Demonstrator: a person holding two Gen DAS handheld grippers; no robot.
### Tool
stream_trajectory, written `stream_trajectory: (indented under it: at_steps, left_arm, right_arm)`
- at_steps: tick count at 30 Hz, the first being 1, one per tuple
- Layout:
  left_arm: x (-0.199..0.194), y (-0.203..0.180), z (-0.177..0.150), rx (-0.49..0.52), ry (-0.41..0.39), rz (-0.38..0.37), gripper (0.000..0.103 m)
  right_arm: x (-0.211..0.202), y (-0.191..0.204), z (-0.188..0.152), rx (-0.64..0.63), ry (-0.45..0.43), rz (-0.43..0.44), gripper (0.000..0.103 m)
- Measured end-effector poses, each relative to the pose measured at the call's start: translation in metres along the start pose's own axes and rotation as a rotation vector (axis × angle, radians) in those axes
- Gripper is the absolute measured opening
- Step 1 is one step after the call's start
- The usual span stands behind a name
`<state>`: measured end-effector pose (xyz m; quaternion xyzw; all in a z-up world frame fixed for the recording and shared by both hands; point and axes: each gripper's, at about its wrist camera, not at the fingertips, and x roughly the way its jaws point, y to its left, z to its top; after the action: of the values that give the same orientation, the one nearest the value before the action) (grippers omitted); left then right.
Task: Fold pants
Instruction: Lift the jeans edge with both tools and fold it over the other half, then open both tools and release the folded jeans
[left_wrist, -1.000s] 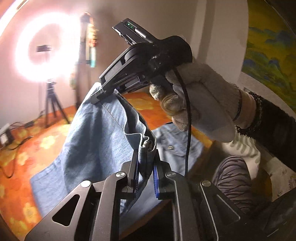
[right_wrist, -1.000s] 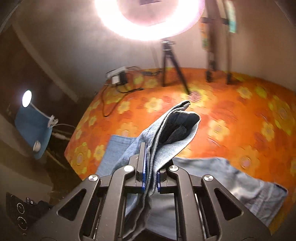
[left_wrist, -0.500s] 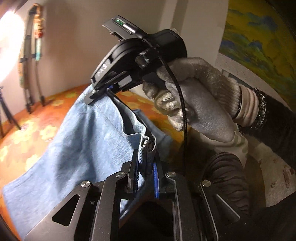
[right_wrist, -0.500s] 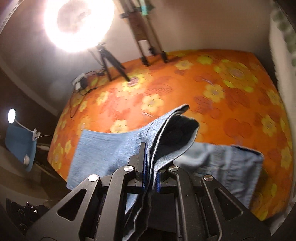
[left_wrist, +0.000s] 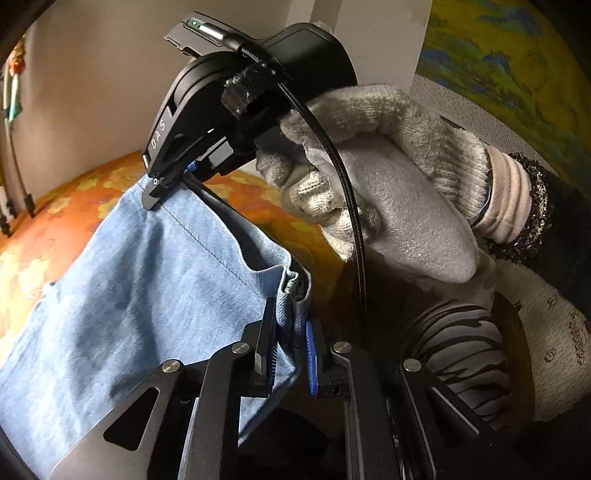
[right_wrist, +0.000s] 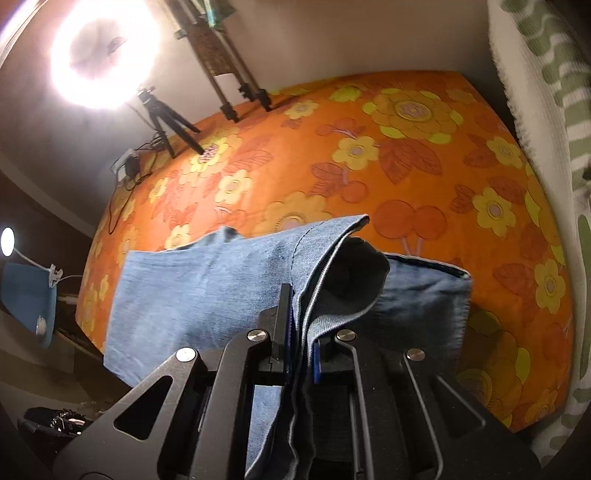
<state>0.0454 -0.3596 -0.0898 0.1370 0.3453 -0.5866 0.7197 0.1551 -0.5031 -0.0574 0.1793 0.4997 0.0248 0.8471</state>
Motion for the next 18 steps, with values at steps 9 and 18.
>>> stream_trajectory:
  at_steps: [9, 18]
  left_arm:
    - [0.021, 0.004, 0.01, -0.018, 0.018, -0.031, 0.011]
    - [0.036, -0.001, 0.006, -0.024, 0.081, -0.021, 0.014]
  right_arm:
    - [0.01, -0.029, 0.0, 0.019, 0.001, -0.018, 0.008]
    - [0.037, -0.047, -0.001, 0.031, 0.037, -0.049, 0.008]
